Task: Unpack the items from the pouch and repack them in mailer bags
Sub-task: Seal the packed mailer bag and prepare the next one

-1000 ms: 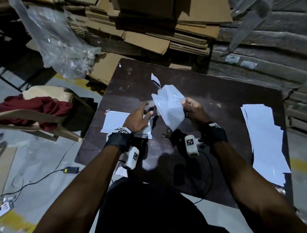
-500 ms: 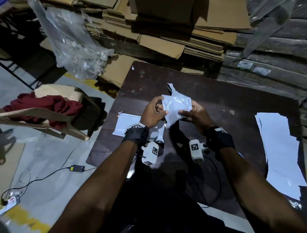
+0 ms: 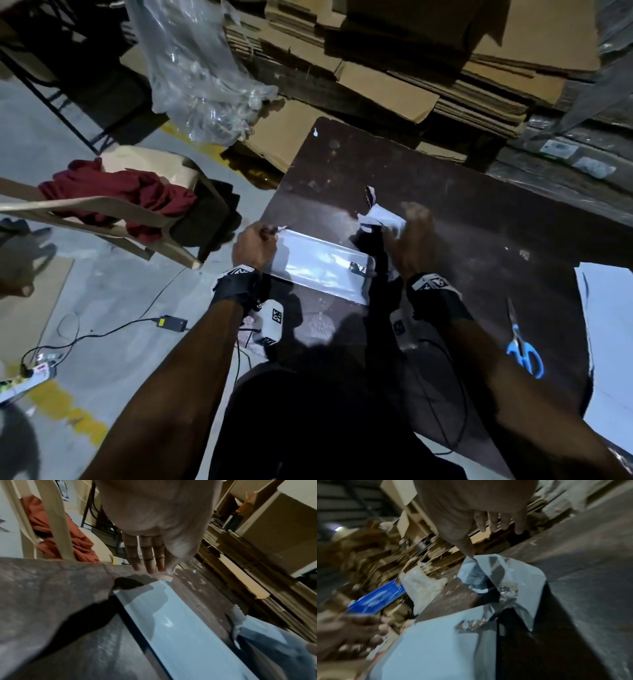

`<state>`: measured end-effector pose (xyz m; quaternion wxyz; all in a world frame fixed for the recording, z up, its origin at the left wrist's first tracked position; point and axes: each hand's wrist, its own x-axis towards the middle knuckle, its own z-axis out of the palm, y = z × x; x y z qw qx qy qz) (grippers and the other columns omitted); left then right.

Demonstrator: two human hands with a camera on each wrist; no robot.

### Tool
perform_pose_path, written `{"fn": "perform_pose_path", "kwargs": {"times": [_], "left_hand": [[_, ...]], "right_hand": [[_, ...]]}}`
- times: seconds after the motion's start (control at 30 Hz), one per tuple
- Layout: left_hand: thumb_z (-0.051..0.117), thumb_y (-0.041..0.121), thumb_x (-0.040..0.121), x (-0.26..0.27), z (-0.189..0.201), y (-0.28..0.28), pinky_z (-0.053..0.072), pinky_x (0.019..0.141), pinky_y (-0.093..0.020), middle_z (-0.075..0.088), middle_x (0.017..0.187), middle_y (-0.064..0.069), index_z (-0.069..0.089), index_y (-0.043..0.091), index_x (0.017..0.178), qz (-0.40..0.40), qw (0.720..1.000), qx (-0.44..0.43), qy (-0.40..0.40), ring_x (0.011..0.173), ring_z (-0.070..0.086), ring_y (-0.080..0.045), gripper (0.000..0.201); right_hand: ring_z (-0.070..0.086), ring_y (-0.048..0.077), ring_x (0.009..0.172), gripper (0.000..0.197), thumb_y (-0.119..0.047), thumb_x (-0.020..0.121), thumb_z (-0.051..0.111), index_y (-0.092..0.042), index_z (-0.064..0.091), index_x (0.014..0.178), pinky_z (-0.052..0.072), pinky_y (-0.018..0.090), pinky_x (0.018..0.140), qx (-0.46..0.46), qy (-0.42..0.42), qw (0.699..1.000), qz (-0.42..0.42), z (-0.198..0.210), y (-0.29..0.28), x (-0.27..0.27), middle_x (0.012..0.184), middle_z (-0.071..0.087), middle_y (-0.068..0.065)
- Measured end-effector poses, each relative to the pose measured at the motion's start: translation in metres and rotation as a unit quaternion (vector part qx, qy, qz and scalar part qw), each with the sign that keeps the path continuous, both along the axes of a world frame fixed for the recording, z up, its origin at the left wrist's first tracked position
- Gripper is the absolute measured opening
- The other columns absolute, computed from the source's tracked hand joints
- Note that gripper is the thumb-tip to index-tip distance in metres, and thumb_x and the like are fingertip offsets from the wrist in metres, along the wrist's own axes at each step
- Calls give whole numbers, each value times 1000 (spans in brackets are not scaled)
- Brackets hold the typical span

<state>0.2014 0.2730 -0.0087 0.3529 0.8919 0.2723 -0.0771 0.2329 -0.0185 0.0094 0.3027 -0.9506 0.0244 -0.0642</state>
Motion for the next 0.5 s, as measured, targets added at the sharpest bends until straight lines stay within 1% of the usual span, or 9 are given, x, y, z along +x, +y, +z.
{"fn": "perform_pose_path", "kwargs": {"times": [0.07,0.13,0.2,0.27,0.3,0.33,0.4,0.43,0.5], "left_hand": [[59,22,87,3,-6,16,51,89,-41,69,113,-15,70,23,109,-3,1000,12,27,105,62,-39,25],[59,22,87,8,-10,25,51,91,-39,69,116,-13,71,25,111,-20,999,11,45,107,62,-37,27],[62,30,84,13,-12,29,52,89,-41,70,111,-12,71,24,110,-51,998,-1,48,105,63,-36,28],[61,47,75,19,-17,31,54,85,-42,72,103,-11,72,24,107,-82,995,-20,49,98,66,-34,40],[59,52,72,22,-18,31,54,83,-42,72,101,-10,73,25,105,-95,994,-25,46,96,66,-33,46],[58,55,70,25,-20,30,54,80,-41,72,99,-10,73,26,103,-113,992,-23,44,94,66,-32,47],[62,55,76,31,-21,29,53,74,-37,72,96,-9,74,27,100,-144,988,-12,47,91,66,-32,39],[64,52,79,34,-22,29,51,73,-35,72,97,-9,74,26,99,-152,987,-7,48,92,66,-31,34],[68,46,82,38,-26,30,49,74,-33,72,100,-8,74,27,100,-155,987,-6,46,95,65,-31,27]], "right_hand": [[58,32,101,29,-27,80,67,-9,67,103,42,36,84,-45,9,995,87,-4,26,2,105,64,13],[60,33,96,27,-26,79,68,-11,70,102,46,38,76,-101,39,983,151,-14,44,2,103,66,11],[58,35,96,21,-20,82,62,-14,69,101,45,38,64,-158,72,970,168,-30,46,7,104,63,10],[61,28,98,23,-21,86,51,-20,64,104,51,38,71,-194,96,961,173,-37,39,16,104,62,4],[64,27,95,23,-19,85,52,-20,65,104,54,37,75,-209,91,959,166,-36,35,21,101,63,4],[65,29,89,22,-13,82,58,-15,67,102,54,36,75,-220,74,960,153,-33,31,27,95,65,7],[64,39,80,15,-2,76,65,-3,67,91,53,41,66,-229,53,963,130,-24,26,40,85,65,20],[63,42,78,13,0,75,66,1,65,88,52,43,61,-225,49,967,110,-18,25,47,84,64,24],[62,45,81,19,2,78,61,3,64,96,50,44,59,-201,37,975,89,-17,21,59,93,62,28]]}}
